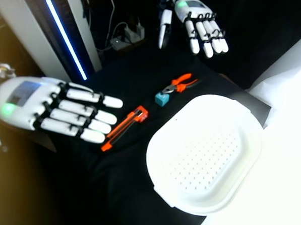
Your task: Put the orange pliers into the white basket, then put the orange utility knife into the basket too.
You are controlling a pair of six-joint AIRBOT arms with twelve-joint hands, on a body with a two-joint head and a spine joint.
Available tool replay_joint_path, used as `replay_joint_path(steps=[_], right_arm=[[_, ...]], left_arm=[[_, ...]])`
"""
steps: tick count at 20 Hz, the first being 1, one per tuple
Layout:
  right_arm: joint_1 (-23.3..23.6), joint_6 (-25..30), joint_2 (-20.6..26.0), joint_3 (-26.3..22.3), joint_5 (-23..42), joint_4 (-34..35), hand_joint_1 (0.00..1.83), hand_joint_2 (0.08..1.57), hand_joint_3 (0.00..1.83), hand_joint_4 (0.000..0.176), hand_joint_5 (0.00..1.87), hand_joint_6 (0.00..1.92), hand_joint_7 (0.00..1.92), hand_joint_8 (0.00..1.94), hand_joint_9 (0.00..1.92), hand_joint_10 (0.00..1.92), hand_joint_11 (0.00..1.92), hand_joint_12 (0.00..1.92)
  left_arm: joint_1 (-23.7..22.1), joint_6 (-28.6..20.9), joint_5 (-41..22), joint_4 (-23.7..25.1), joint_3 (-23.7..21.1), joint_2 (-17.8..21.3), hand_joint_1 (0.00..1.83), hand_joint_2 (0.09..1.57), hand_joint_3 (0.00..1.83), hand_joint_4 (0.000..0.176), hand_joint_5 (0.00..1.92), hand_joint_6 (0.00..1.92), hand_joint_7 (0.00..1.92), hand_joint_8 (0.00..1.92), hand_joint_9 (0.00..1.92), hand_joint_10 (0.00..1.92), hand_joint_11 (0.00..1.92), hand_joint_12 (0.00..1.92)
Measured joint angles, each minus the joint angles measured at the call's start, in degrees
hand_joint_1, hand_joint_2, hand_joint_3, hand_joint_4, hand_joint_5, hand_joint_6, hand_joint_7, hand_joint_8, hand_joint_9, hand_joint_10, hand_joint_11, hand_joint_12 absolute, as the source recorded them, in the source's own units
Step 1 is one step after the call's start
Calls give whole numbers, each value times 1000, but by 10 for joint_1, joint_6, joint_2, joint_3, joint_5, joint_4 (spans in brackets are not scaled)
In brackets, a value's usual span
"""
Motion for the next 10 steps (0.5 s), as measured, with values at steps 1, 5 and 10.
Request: replay_joint_path(steps=[1, 5, 10], right_arm=[[0, 0, -2, 0, 0, 7, 29, 1249, 11, 7, 0, 0, 0, 0, 0, 0, 0, 0], [0, 0, -5, 0, 0, 9, 15, 1253, 7, 4, 0, 0, 0, 0, 0, 0, 0, 0], [0, 0, -10, 1, -3, 12, 0, 1251, 4, 29, 0, 0, 0, 0, 0, 0, 0, 0]], left_arm=[[0, -2, 2, -10, 1, -6, 153, 1381, 2, 7, 0, 0, 0, 0, 0, 0, 0, 1], [0, -17, 32, -19, 23, -29, 185, 1339, 0, 23, 23, 7, 28, 10, 33, 13, 0, 342], [-5, -22, 108, -47, 53, -81, 332, 1253, 0, 2, 95, 7, 158, 3, 109, 50, 0, 12]])
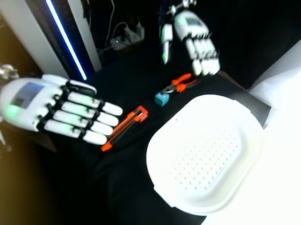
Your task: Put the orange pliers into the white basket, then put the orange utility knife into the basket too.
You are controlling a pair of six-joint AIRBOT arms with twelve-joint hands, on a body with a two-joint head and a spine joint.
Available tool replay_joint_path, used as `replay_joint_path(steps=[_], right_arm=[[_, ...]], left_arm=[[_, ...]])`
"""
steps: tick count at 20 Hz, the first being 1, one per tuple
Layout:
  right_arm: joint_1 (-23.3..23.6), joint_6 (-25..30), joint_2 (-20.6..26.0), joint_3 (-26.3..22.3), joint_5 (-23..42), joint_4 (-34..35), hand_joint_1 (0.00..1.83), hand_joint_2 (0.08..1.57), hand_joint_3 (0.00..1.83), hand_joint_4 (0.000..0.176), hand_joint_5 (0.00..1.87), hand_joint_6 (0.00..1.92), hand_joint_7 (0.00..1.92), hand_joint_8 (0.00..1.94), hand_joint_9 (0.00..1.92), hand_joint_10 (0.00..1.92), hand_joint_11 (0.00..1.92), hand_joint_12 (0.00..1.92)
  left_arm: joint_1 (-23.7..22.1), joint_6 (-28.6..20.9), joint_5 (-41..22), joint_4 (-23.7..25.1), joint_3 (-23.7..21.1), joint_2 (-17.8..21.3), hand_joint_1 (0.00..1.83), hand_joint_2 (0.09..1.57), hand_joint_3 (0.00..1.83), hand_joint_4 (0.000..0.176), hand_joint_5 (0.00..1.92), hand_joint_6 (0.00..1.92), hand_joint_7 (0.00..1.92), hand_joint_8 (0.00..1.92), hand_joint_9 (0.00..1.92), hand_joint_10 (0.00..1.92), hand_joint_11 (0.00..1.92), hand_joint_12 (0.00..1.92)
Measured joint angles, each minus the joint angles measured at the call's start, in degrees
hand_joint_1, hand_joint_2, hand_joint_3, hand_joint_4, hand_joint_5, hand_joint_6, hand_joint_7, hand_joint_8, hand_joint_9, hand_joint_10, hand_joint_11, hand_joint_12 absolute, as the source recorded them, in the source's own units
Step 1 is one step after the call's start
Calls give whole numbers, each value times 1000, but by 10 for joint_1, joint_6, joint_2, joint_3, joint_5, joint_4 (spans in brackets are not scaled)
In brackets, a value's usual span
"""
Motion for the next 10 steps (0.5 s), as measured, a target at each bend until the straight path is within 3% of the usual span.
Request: replay_joint_path(steps=[2, 3, 4, 5, 6, 7, 8, 9, 10], right_arm=[[0, 0, 0, 0, 0, 2, 0, 1245, 1, 36, 0, 0, 0, 0, 0, 0, 0, 0], [0, 0, 0, 0, 0, 3, 0, 1248, 2, 24, 0, 0, 0, 0, 0, 0, 0, 0], [0, 0, 0, 0, 0, 4, 0, 1250, 3, 15, 0, 0, 0, 0, 0, 0, 0, 0], [0, 0, 0, 0, 0, 5, 0, 1250, 3, 12, 0, 0, 0, 0, 0, 0, 0, 0], [0, 0, 0, 0, 0, 7, 0, 1247, 1, 12, 0, 0, 0, 0, 0, 0, 0, 0], [0, 0, 0, 0, 0, 6, 0, 1251, 3, 13, 0, 0, 0, 0, 0, 0, 0, 0], [-1, 0, 0, 0, 0, 8, 0, 1257, 5, 16, 0, 0, 0, 0, 0, 0, 0, 0], [-1, 0, 0, 0, 1, 6, 29, 1266, 7, 24, 0, 0, 0, 0, 0, 0, 0, 0], [-1, 0, 0, 0, 0, 10, 17, 1266, 5, 17, 0, 0, 0, 0, 0, 0, 0, 0]], left_arm=[[-5, 0, 23, -11, 13, -14, 399, 1248, 0, 4, 127, 19, 167, 6, 116, 53, 28, 16], [-8, 2, 33, -25, 23, -23, 478, 1244, 0, 15, 174, 34, 187, 13, 135, 62, 53, 30], [-8, 3, 41, -35, 31, -28, 546, 1225, 18, 2, 261, 6, 234, 37, 154, 160, 10, 495], [-9, 2, 52, -48, 40, -32, 712, 1231, 12, 0, 374, 307, 372, 345, 74, 843, 1, 1203], [-11, 2, 59, -58, 45, -37, 826, 1333, 10, 15, 503, 1379, 249, 1167, 78, 1491, 0, 1777], [-15, 4, 60, -54, 49, -40, 862, 1389, 11, 0, 483, 1680, 191, 1609, 137, 1748, 121, 1892], [-25, 6, 65, -53, 56, -43, 936, 1432, 35, 13, 430, 1863, 388, 1790, 353, 1886, 441, 1915], [-30, 7, 71, -54, 61, -45, 954, 1441, 43, 18, 397, 1898, 466, 1855, 673, 1914, 771, 1920], [-33, 9, 71, -50, 65, -49, 928, 1430, 37, 0, 443, 1858, 683, 1908, 914, 1920, 1032, 1921]])
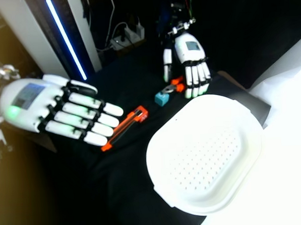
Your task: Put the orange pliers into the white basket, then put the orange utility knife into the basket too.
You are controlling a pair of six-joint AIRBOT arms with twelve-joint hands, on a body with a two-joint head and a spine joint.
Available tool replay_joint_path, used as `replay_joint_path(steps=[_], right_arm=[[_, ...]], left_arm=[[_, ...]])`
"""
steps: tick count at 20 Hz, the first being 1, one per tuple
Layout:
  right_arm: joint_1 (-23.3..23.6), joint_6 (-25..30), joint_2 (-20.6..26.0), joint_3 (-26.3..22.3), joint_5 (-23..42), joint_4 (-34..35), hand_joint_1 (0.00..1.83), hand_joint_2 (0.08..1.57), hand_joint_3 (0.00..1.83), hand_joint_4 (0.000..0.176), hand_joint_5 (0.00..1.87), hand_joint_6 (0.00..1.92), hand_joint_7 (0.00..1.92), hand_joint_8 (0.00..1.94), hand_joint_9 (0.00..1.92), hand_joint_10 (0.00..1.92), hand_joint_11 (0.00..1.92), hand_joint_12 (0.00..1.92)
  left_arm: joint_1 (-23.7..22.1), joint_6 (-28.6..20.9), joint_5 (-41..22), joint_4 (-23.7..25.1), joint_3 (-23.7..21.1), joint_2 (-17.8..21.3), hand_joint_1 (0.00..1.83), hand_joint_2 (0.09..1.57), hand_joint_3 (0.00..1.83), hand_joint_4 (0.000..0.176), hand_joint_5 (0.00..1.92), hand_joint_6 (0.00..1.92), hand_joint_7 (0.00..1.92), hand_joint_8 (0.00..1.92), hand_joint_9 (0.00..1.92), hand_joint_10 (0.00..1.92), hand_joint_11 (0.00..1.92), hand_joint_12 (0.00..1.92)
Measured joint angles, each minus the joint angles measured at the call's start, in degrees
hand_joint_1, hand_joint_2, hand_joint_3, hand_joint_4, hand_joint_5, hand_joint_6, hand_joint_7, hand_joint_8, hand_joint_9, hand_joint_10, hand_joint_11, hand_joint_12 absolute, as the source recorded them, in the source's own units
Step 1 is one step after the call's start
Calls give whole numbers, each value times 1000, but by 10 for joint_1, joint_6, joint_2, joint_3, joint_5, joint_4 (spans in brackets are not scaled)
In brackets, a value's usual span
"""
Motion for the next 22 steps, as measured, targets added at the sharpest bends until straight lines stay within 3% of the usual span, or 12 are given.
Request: replay_joint_path(steps=[2, 3, 8, 10, 11, 12, 14, 17, 19, 20, 21, 22], right_arm=[[0, 0, 0, 0, -1, 1, 30, 1275, 7, 5, 0, 0, 0, 0, 0, 0, 0, 0], [0, 0, 0, 0, -1, 1, 54, 1278, 6, 6, 0, 0, 0, 0, 0, 0, 0, 0], [0, 0, -1, 0, -1, 0, 0, 1266, 0, 15, 0, 0, 0, 0, 0, 0, 0, 0], [0, 0, -1, 0, 0, 1, 0, 1270, 0, 23, 0, 0, 0, 0, 0, 0, 0, 0], [0, 0, -1, 0, -1, 1, 1, 1283, 5, 38, 0, 0, 0, 0, 0, 0, 0, 0], [0, 0, -2, 0, -1, 1, 1, 1283, 5, 38, 0, 0, 0, 0, 0, 0, 0, 0], [0, 0, -3, 0, 0, 0, 0, 1283, 4, 14, 0, 0, 0, 0, 0, 0, 0, 0], [0, 0, -7, 4, -11, -5, 49, 1301, 6, 26, 0, 0, 0, 0, 0, 0, 0, 0], [0, 2, -7, 7, -17, -13, 149, 1309, 3, 28, 0, 0, 0, 0, 0, 0, 0, 0], [0, 2, -7, 7, -17, -13, 149, 1309, 3, 28, 0, 0, 0, 0, 0, 0, 0, 0], [0, 2, -7, 9, -18, -12, 142, 1317, 5, 23, 0, 0, 0, 0, 0, 0, 0, 0], [0, 2, -8, 11, -19, -11, 140, 1316, 4, 19, 0, 0, 0, 0, 0, 0, 0, 0]], left_arm=[[-11, 5, 3, -5, 0, 0, 1203, 1320, 0, 0, 889, 1918, 1125, 1920, 1339, 1921, 1431, 1921], [-13, 6, 3, -3, 0, 0, 1341, 1280, 0, 0, 1052, 1920, 1280, 1921, 1472, 1921, 1451, 1921], [-51, -4, -56, 66, -36, 38, 1380, 1270, 0, 0, 1167, 1921, 1370, 1921, 1536, 1921, 1595, 1921], [-100, -6, -53, 75, -12, 40, 1372, 1255, 0, 0, 1096, 1921, 1385, 1921, 1568, 1921, 1627, 1921], [-136, -6, -31, 75, 16, 31, 1437, 1242, 0, 0, 1067, 1921, 1305, 1921, 1468, 1921, 1561, 1921], [-153, -5, -17, 73, 32, 23, 1437, 1242, 0, 0, 1067, 1921, 1305, 1921, 1468, 1921, 1561, 1921], [-206, -2, 45, 66, 83, -8, 1370, 1261, 0, 0, 1086, 1921, 1271, 1921, 1412, 1921, 1499, 1921], [-283, 10, 172, 56, 179, -90, 1272, 1275, 4, 0, 1064, 1921, 1221, 1921, 1372, 1921, 1479, 1921], [-297, 62, 244, 9, 234, -140, 1375, 1258, 0, 0, 798, 1921, 993, 1921, 1167, 1921, 1310, 1921], [-297, 63, 261, 3, 244, -148, 1375, 1258, 0, 0, 798, 1921, 993, 1921, 1167, 1921, 1310, 1921], [-297, 65, 288, -7, 260, -161, 1353, 1264, 0, 0, 674, 1921, 868, 1921, 1017, 1921, 1162, 1921], [-296, 67, 309, -23, 274, -173, 1280, 1275, 5, 0, 640, 1921, 834, 1921, 986, 1921, 1127, 1921]])
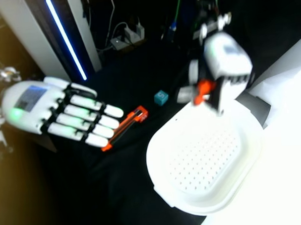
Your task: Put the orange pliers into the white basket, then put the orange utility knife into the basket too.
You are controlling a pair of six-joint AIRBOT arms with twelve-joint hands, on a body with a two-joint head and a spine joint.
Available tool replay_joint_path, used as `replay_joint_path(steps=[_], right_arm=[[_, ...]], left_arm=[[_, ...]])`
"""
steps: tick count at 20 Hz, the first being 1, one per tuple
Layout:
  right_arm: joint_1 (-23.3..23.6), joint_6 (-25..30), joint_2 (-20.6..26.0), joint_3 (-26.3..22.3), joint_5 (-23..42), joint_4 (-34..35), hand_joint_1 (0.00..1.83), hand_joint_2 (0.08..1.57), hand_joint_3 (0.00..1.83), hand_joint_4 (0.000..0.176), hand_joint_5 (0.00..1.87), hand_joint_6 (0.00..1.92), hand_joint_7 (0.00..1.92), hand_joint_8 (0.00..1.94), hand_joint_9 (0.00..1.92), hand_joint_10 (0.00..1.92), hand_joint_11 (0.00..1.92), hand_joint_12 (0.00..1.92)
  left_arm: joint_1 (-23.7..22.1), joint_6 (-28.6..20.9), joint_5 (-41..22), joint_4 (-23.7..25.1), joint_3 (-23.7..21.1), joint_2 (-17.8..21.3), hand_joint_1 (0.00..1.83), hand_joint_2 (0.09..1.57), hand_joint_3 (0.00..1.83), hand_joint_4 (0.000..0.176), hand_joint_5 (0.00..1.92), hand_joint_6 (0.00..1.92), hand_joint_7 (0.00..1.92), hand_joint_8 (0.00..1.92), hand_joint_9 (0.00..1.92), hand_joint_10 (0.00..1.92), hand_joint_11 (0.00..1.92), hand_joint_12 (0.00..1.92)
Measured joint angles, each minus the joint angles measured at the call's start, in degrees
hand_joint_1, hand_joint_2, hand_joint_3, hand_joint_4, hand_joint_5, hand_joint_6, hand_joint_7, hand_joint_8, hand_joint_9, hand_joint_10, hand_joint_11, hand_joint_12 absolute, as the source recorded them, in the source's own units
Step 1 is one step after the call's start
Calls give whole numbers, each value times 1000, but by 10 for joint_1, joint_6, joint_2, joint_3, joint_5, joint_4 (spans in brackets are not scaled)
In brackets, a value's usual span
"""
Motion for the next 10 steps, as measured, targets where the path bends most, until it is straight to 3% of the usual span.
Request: replay_joint_path(steps=[1, 2, 3, 4, 5, 6, 7, 8, 9, 10], right_arm=[[0, 0, -1, 0, 2, -1, 132, 1315, 3, 18, 0, 0, 0, 0, 0, 0, 0, 0], [0, 3, -3, 0, 1, -5, 123, 1296, 0, 35, 0, 0, 0, 0, 0, 0, 0, 0], [0, 3, -3, 0, 1, -7, 123, 1296, 0, 35, 0, 0, 0, 0, 0, 0, 0, 0], [0, 4, -3, 0, 0, -9, 149, 1296, 0, 36, 0, 0, 0, 0, 0, 0, 0, 0], [0, 4, -3, 0, 0, -5, 173, 1299, 0, 27, 0, 0, 0, 0, 0, 0, 0, 0], [0, 4, -3, 0, 0, -2, 164, 1296, 0, 31, 0, 0, 0, 0, 0, 0, 0, 0], [0, 4, -3, 1, 0, -4, 161, 1296, 0, 23, 0, 0, 0, 0, 0, 0, 0, 0], [0, 4, -3, 1, 0, -7, 150, 1300, 0, 17, 0, 0, 0, 0, 0, 0, 0, 0], [0, 5, -3, 1, 0, -7, 163, 1310, 3, 12, 0, 0, 0, 0, 0, 0, 0, 0], [0, 5, -3, 1, 0, -6, 224, 1310, 1, 4, 0, 0, 0, 0, 0, 0, 0, 0]], left_arm=[[2, 0, 14, -18, 15, -11, 1260, 1254, 0, 0, 713, 1921, 881, 1921, 1026, 1921, 1164, 1921], [6, 0, 21, -32, 30, -18, 986, 1330, 25, 0, 583, 1733, 614, 1921, 778, 1921, 931, 1921], [9, 0, 23, -39, 38, -21, 986, 1330, 25, 0, 583, 1733, 614, 1921, 778, 1921, 931, 1921], [12, 0, 27, -43, 45, -24, 926, 1341, 22, 0, 570, 1675, 476, 1921, 644, 1921, 791, 1921], [16, 1, 36, -50, 48, -24, 983, 1393, 11, 13, 468, 1758, 511, 1752, 442, 1812, 564, 1921], [16, 0, 38, -56, 49, -25, 832, 1385, 2, 65, 495, 1706, 321, 1352, 300, 1597, 342, 1917], [16, 2, 42, -56, 51, -27, 719, 1289, 0, 1, 227, 1051, 301, 791, 227, 1135, 90, 1710], [16, 2, 43, -56, 52, -28, 673, 1247, 0, 11, 211, 649, 329, 432, 211, 853, 17, 1588], [16, 2, 43, -56, 51, -28, 623, 1225, 0, 47, 200, 324, 263, 163, 138, 566, 3, 1330], [16, 0, 40, -57, 50, -28, 579, 1222, 0, 60, 201, 137, 226, 47, 134, 365, 0, 1142]])
